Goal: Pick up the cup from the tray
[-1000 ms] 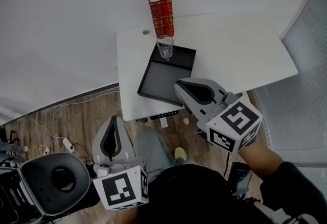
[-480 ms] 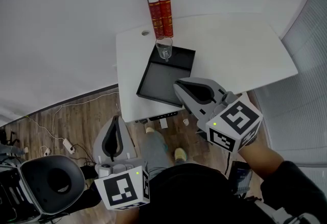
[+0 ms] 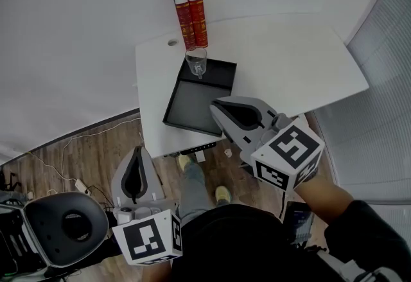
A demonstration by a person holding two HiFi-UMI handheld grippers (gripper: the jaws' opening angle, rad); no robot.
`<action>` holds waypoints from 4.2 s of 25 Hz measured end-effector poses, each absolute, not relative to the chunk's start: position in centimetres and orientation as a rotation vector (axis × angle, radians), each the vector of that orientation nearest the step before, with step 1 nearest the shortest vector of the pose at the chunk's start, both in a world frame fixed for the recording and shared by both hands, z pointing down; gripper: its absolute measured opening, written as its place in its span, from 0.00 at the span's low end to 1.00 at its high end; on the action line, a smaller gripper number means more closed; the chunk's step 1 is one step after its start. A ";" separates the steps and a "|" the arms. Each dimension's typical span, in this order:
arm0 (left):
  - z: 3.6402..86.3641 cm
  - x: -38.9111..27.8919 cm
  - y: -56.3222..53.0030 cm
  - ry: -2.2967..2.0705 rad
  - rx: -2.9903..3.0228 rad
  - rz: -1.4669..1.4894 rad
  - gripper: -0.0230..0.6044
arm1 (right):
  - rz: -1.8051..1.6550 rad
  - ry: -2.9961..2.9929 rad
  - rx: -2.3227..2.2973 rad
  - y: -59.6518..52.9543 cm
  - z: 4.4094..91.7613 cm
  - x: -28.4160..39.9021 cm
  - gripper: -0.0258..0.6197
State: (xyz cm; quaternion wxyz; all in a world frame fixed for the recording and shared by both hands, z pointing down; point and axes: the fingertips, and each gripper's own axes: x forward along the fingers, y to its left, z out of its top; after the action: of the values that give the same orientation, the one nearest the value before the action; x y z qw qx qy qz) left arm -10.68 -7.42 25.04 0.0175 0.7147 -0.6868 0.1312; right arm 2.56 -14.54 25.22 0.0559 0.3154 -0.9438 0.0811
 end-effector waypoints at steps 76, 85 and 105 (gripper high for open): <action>32.3 -16.8 -37.6 -1.421 2.606 0.299 0.15 | 0.292 -2.419 1.276 -39.4 31.0 -6.0 0.06; 36.3 -11.4 -39.2 -1.312 2.686 0.359 0.38 | 0.459 -2.453 1.269 -40.5 34.6 -2.6 0.06; 47.2 -3.9 -43.6 -0.971 2.918 0.730 0.75 | 0.638 -2.320 1.456 -41.5 39.9 8.1 0.06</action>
State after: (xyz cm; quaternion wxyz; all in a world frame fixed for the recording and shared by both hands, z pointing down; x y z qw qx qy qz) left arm -3.93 -43.63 47.23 -0.0096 0.9231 -0.3073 0.2310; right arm 8.05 -41.52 39.88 0.1636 0.5107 -0.8138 0.2238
